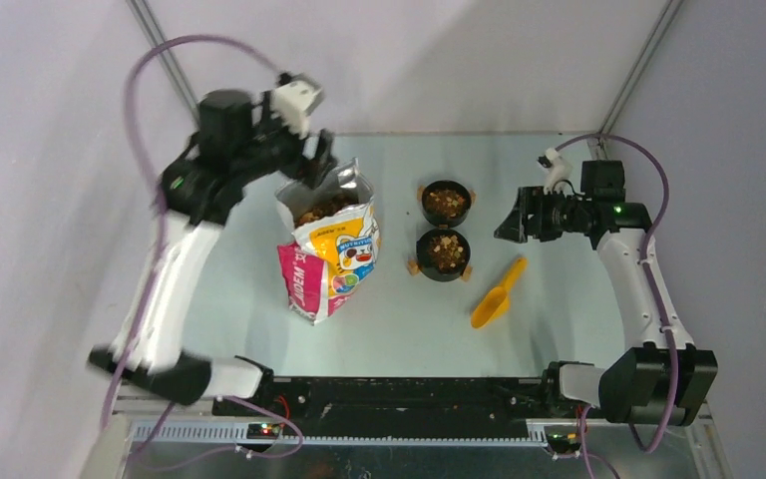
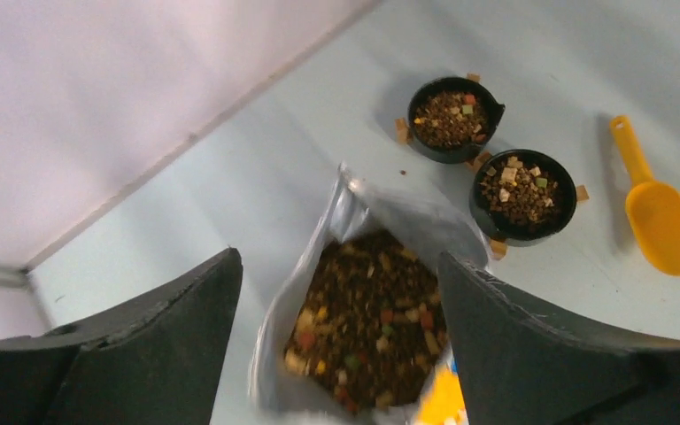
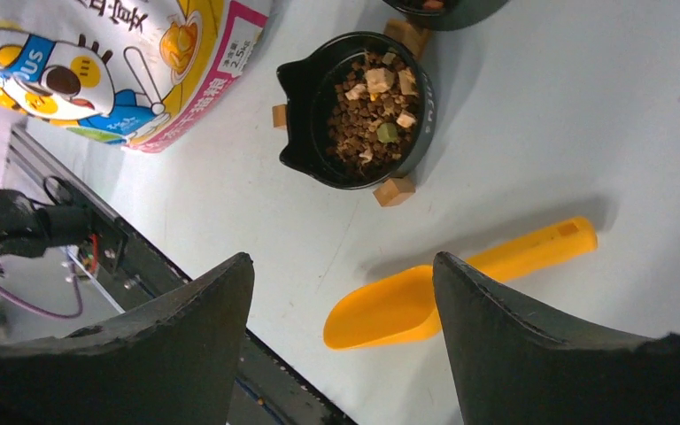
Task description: Serve the pet food
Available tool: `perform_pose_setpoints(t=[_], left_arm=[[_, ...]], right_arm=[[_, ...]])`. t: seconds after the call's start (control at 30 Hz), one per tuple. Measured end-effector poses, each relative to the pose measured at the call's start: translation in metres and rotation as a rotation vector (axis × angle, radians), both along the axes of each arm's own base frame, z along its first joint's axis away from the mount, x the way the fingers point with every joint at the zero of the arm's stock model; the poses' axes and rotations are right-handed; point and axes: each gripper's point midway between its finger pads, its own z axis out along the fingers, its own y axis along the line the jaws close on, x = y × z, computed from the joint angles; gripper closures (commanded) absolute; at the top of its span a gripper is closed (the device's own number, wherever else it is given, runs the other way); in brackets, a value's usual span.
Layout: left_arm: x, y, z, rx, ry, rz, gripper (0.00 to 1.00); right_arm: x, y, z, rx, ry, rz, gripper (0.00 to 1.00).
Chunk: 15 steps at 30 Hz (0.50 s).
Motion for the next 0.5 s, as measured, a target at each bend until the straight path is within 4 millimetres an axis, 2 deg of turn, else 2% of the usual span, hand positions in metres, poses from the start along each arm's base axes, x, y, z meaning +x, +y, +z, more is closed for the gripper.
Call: perform_pose_setpoints(t=[0.13,0.2,0.23,0.27,0.33,0.43,0.5], left_arm=[[-0.078,0.049,0.050,-0.030,-0.168,0.089,0.10],[-0.112,0.071,0.057,-0.020,-0.219,0.120,0.10],[-0.126,0.079,0.051,-0.004,-0.218,0.125,0.10],[-0.135,0.084,0.041,0.010,-0.209,0.129,0.10],[-0.146,0.091,0.005,0.059,-0.132,0.131,0.10],[-0.142,0.092,-0.070,0.160,0.068,0.132,0.11],[-0.138,0.091,-0.102,0.213,0.174,0.132,0.11]], right_arm=[[0.002,0.009,0.008,-0.049,-0.052,0.072,0.23],[0.007,0.010,0.014,-0.068,-0.076,0.094,0.23],[0.012,0.010,0.017,-0.076,-0.089,0.099,0.23],[0.015,0.009,0.020,-0.082,-0.098,0.101,0.23],[0.024,0.008,0.026,-0.089,-0.110,0.106,0.23],[0.038,0.008,0.036,-0.091,-0.122,0.109,0.24],[0.045,0.010,0.043,-0.096,-0.141,0.120,0.24]])
